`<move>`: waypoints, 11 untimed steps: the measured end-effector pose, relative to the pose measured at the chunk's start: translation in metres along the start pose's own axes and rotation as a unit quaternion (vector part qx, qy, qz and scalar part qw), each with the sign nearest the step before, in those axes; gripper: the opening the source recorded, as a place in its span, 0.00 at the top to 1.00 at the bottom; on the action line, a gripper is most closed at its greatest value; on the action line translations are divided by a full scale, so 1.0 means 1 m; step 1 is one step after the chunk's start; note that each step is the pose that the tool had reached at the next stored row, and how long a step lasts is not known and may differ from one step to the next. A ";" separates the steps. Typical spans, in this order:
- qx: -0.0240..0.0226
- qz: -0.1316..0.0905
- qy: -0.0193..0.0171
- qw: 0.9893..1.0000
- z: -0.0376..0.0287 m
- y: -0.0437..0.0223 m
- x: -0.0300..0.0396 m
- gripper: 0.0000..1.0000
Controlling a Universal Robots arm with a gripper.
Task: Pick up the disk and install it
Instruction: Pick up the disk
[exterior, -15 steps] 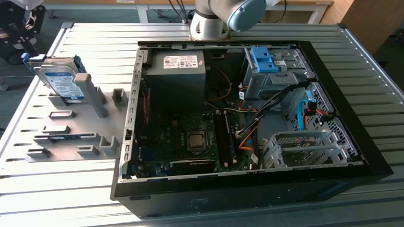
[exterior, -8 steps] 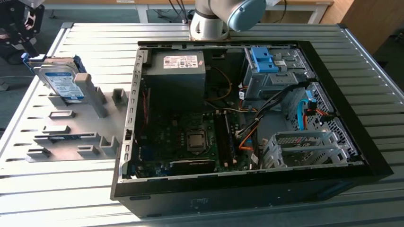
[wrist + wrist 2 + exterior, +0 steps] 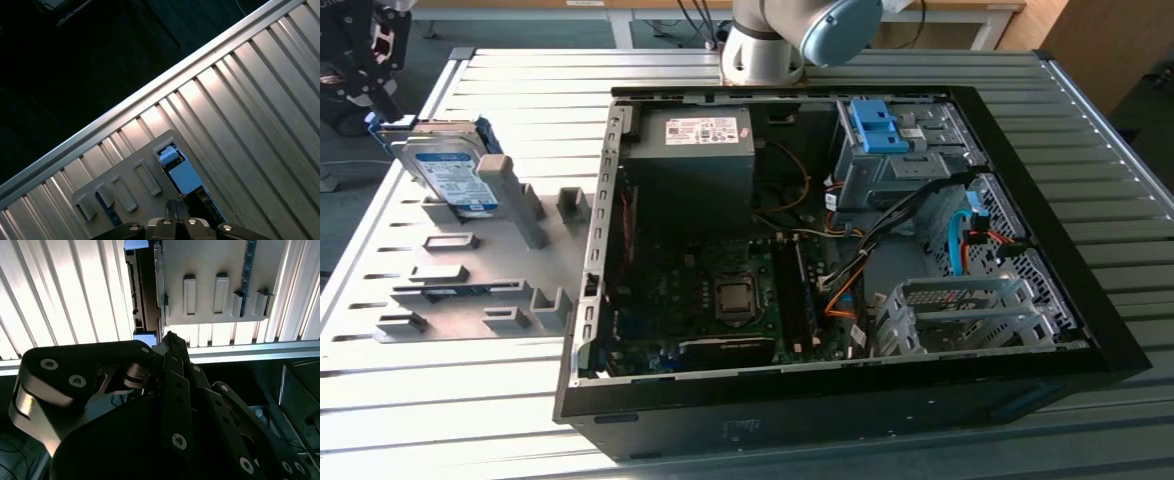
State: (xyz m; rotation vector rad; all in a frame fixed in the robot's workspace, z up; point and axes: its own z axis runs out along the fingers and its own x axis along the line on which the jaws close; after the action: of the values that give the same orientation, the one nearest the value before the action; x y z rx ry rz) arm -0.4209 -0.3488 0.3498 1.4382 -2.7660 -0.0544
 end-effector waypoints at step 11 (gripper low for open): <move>0.002 -0.021 0.000 1.000 0.0018 0.0084 -0.0071 0.89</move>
State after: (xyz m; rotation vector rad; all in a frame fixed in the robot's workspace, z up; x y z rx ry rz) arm -0.4238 -0.3381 0.3483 1.4966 -2.7383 -0.0507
